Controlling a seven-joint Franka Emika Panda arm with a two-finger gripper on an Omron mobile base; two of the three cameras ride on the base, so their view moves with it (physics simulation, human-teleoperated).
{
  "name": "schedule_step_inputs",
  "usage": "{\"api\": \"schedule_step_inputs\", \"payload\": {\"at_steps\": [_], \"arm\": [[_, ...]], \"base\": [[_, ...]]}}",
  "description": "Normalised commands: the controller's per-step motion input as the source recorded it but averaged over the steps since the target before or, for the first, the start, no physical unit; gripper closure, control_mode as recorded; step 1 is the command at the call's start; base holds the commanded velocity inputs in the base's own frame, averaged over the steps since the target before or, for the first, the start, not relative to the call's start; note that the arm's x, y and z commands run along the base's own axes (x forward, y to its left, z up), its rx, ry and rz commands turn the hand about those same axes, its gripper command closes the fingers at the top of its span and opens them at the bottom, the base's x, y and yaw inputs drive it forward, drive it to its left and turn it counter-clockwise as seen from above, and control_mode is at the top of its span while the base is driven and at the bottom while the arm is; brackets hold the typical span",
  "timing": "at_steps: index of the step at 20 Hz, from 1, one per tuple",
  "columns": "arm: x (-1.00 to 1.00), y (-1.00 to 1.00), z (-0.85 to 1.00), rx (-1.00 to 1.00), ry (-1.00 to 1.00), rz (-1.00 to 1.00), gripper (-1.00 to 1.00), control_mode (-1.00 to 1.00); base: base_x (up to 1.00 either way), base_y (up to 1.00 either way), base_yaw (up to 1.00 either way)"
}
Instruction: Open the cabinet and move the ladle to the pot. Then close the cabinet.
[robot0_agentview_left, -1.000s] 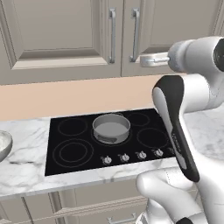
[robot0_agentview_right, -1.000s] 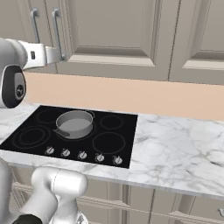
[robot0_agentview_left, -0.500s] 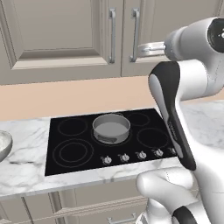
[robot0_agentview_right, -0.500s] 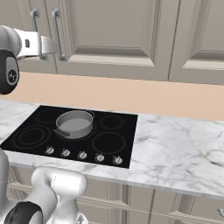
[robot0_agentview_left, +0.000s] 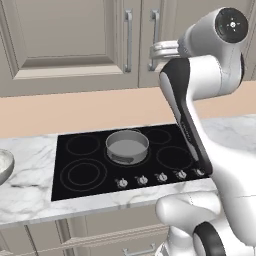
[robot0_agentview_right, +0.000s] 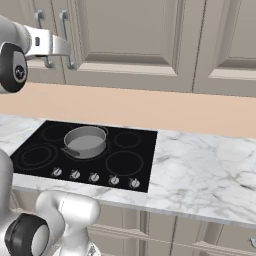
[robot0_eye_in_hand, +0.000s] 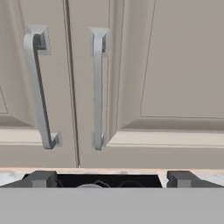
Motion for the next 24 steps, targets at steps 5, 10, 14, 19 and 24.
{"api": "schedule_step_inputs", "payload": {"at_steps": [5, 10, 14, 19, 24], "arm": [[0.37, 0.01, 0.0, 0.05, 0.0, -0.01, -1.0, -1.0], [0.35, 0.0, -0.03, 0.06, 0.0, -0.01, -1.0, -1.0], [0.43, 0.0, -0.09, 0.03, 0.0, -0.02, -1.0, -1.0], [0.43, 0.0, -0.09, 0.0, 0.0, -0.03, -1.0, -1.0], [0.48, 0.0, -0.07, 0.0, 0.0, -0.03, -1.0, -1.0]], "base": [[0.0, 0.0, 0.0], [0.0, 0.0, 0.0], [0.0, 0.0, 0.0], [0.0, 0.0, 0.0], [0.0, 0.0, 0.0]]}}
